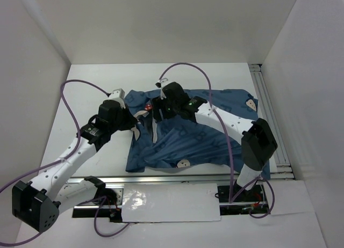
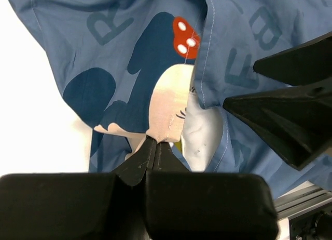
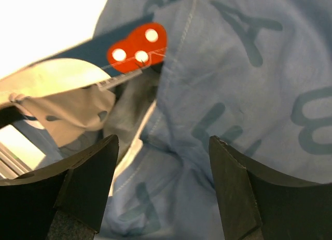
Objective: Put the pillow into the pillowcase
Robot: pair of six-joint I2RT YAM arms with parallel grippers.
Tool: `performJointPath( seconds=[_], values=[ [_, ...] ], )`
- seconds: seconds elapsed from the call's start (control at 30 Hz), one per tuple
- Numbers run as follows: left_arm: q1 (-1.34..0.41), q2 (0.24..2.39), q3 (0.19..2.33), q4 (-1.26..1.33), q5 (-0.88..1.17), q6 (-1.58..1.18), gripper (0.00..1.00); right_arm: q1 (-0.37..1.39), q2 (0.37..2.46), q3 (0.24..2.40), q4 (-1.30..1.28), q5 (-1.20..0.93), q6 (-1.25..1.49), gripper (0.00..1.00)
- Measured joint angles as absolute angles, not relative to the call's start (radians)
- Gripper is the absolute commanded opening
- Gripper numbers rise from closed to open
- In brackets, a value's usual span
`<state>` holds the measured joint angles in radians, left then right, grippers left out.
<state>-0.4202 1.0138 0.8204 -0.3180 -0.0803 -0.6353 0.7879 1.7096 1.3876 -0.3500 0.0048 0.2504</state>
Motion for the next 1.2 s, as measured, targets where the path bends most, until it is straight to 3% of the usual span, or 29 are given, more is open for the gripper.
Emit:
performJointPath(
  seconds=[0.4, 0.6, 0.63, 0.73, 0.8, 0.83, 1.0, 1.2],
  values=[
    [-0.42, 1.121, 0.845, -0.279, -0.05, -0.634, 0.0, 0.787, 1.75, 1.294, -0.41, -0.163, 0.193, 0.77],
    [-0.42, 1.106, 0.868, -0.257, -0.015, -0.628, 0.0, 0.8, 1.704, 1.228, -0.403, -0.229, 0.173, 0.71],
    [-0.42, 1.097, 0.868, -0.257, -0.007, -0.627, 0.0, 0.801, 1.707, 1.228, -0.399, -0.232, 0.173, 0.69],
    [-0.42, 1.065, 0.868, -0.255, 0.006, -0.622, 0.0, 0.803, 1.741, 1.233, -0.378, -0.218, 0.185, 0.5],
    [-0.42, 1.048, 0.868, -0.253, 0.012, -0.61, 0.0, 0.803, 1.788, 1.252, -0.367, -0.195, 0.201, 0.13],
    [-0.42, 1.043, 0.868, -0.25, 0.016, -0.607, 0.0, 0.803, 1.815, 1.27, -0.369, -0.178, 0.215, 0.0],
    [-0.42, 1.04, 0.86, -0.232, 0.025, -0.604, 0.0, 0.81, 1.867, 1.332, -0.334, -0.145, 0.26, 0.0],
    [-0.42, 1.055, 0.854, -0.228, 0.028, -0.604, 0.0, 0.812, 1.697, 1.246, -0.157, -0.254, 0.27, 0.0]
  ],
)
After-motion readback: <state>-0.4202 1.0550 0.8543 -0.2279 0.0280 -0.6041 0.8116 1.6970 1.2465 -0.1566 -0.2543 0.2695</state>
